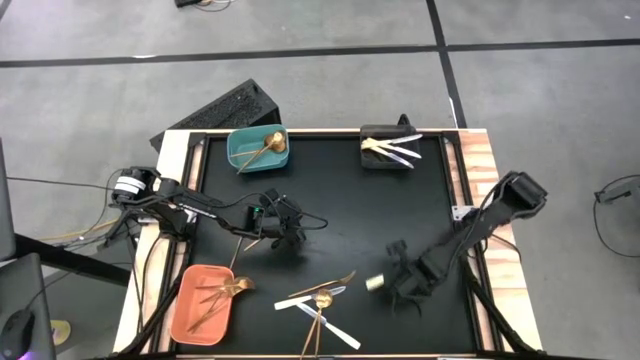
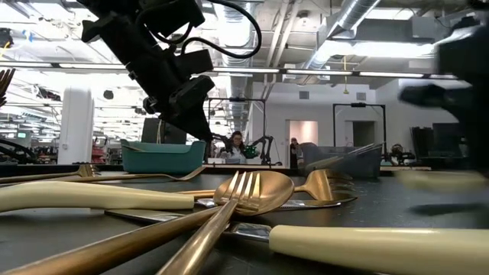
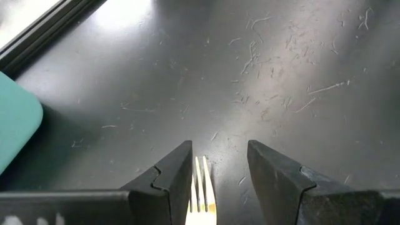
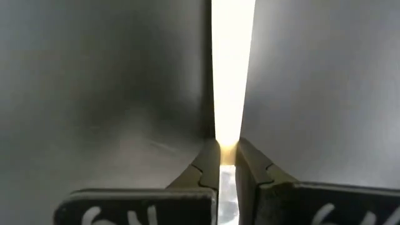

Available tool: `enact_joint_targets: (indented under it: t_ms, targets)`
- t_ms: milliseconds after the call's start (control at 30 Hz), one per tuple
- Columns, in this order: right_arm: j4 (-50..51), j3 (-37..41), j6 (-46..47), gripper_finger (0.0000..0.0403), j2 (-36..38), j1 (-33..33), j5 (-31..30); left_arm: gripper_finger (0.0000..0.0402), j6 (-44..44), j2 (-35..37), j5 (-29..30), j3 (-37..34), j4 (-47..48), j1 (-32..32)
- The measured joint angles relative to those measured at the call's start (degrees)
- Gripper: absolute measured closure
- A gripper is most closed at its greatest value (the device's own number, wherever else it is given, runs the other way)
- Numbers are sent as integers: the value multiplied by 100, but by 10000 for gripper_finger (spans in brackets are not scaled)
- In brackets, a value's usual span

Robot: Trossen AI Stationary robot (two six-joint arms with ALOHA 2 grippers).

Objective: Sort silverware by color (type)
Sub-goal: Put the yellow knife into the black bin

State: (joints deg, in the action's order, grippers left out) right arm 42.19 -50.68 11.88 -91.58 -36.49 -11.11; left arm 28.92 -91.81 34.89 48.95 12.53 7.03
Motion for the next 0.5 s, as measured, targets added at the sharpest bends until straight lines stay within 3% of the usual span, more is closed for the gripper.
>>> enact_joint_targets:
  t_ms: [267, 500]
  targets:
    - [1066, -23, 181, 372, 904, 709, -1228, 259, 0, 0, -2, -7, 65, 0]
    - [1164, -32, 317, 374, 1333, 1261, -1517, 259, -61, 0, -2, -7, 59, 0]
